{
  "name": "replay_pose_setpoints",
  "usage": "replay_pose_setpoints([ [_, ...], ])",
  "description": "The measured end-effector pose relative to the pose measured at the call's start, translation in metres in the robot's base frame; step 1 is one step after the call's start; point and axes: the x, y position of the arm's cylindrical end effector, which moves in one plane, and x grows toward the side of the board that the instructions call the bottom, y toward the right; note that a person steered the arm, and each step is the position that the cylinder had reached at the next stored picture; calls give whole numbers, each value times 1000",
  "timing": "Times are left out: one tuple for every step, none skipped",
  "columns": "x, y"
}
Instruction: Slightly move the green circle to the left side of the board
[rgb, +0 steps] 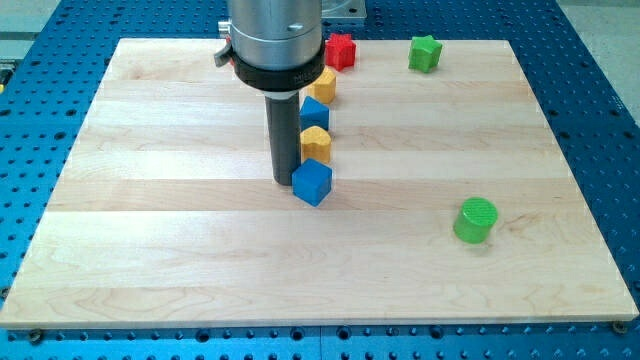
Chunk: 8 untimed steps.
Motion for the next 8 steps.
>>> replay_pose_setpoints([
  [51,-55],
  [136,11],
  [162,136],
  [151,236],
  [104,241],
  [72,241],
  [56,219],
  [63,146],
])
